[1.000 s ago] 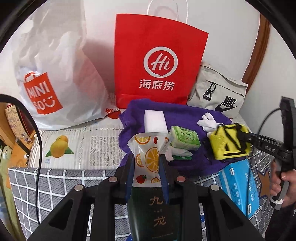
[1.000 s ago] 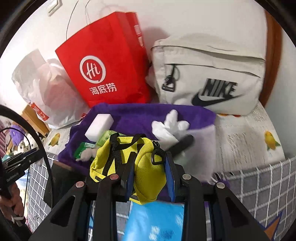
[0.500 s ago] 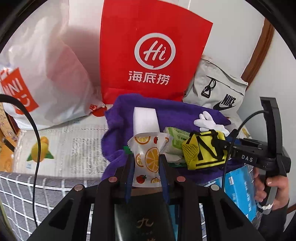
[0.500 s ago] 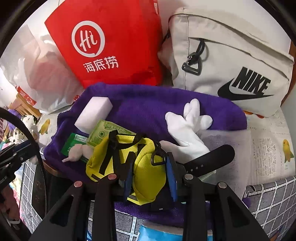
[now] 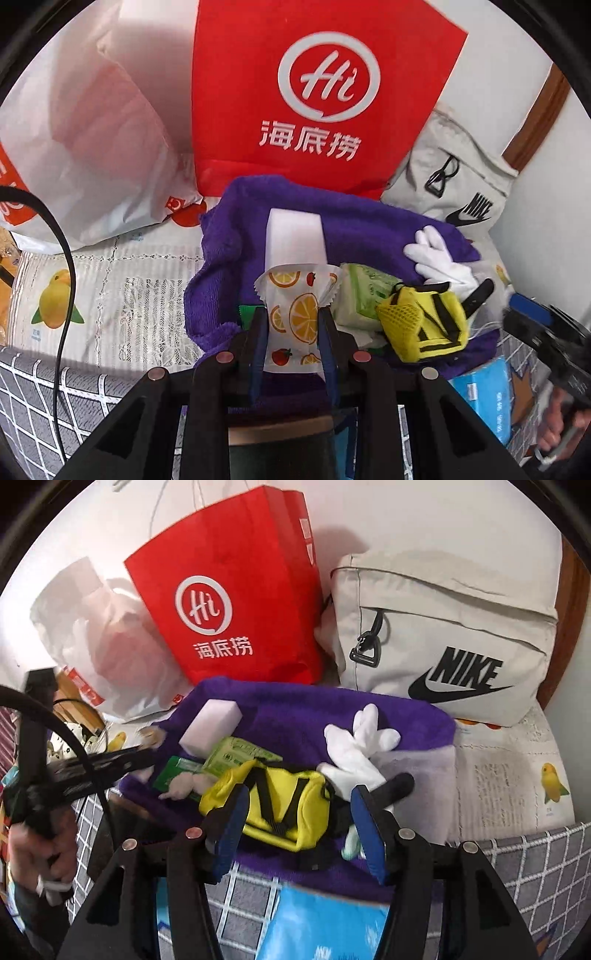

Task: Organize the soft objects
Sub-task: 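Lower the orange packet onto the towel with the left tool while the right tool sets down the yellow bag, then open both tools and withdraw them from the purple towel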

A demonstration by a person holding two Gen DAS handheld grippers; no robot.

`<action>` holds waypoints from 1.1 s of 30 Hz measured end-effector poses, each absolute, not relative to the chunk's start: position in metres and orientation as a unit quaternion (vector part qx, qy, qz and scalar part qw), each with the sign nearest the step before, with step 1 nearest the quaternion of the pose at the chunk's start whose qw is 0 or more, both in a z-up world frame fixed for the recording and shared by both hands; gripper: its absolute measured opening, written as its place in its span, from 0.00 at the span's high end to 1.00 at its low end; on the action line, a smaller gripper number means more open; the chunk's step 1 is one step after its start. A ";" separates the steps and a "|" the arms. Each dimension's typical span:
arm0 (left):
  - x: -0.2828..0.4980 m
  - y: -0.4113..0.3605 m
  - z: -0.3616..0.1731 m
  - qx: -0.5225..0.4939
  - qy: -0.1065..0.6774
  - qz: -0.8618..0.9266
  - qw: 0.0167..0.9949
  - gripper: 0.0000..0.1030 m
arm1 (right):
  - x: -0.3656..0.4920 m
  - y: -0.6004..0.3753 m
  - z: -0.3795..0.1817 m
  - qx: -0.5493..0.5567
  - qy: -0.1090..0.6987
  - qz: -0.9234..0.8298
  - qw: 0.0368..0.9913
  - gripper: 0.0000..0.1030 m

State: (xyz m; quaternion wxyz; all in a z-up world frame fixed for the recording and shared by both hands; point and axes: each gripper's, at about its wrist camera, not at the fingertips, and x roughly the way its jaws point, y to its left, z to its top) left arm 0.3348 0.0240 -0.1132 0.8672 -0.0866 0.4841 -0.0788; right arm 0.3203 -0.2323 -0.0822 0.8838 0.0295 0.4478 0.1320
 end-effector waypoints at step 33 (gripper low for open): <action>0.338 0.002 -0.097 -0.045 0.494 -0.070 0.865 0.13 | 0.266 -0.232 -0.091 0.030 0.465 0.119 0.877 0.44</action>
